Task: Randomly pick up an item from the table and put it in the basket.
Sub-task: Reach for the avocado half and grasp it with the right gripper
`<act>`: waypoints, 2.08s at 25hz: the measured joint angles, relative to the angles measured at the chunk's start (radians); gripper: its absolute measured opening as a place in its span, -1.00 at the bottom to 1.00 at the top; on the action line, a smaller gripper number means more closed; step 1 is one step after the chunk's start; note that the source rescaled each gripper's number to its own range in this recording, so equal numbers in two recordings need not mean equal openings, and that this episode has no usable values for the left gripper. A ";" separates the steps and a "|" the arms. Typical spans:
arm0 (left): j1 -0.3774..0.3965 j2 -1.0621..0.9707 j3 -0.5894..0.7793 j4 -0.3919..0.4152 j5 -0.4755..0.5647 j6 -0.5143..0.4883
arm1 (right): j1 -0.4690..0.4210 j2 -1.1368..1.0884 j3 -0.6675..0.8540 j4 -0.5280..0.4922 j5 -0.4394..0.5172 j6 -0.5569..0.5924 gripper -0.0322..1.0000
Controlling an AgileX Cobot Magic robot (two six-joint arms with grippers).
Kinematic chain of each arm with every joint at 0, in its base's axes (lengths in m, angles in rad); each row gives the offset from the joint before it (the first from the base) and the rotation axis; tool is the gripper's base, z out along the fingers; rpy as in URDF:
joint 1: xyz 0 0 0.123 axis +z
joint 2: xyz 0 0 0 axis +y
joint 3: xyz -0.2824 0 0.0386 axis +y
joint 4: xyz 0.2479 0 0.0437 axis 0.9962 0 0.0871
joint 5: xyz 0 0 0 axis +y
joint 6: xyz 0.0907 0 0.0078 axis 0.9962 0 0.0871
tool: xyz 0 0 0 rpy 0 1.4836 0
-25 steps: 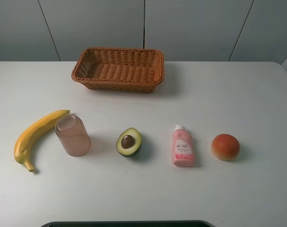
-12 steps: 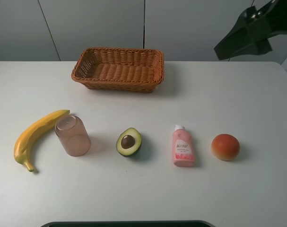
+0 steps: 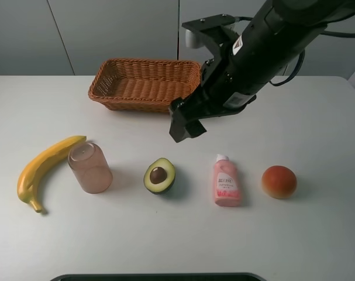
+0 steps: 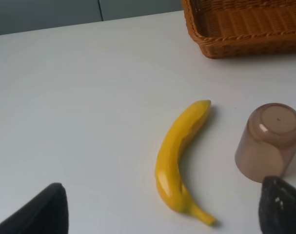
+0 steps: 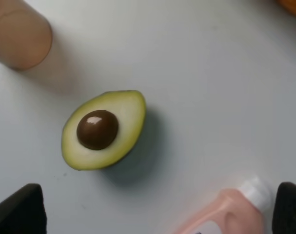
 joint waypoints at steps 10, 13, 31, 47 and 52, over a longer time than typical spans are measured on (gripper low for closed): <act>0.000 0.000 0.000 0.000 0.000 0.000 | 0.119 0.222 0.000 -0.016 -0.153 0.307 1.00; 0.000 0.000 0.000 0.000 0.000 0.000 | 0.121 0.251 0.000 -0.014 -0.185 0.388 1.00; 0.000 0.000 0.000 0.000 0.000 0.000 | 0.135 0.416 -0.066 0.026 -0.201 0.494 1.00; 0.000 0.000 0.000 0.000 0.000 0.000 | 0.135 0.458 -0.071 0.039 -0.201 0.514 0.80; 0.000 0.000 0.000 0.000 0.000 0.000 | 0.135 0.458 -0.073 0.039 -0.201 0.514 -0.94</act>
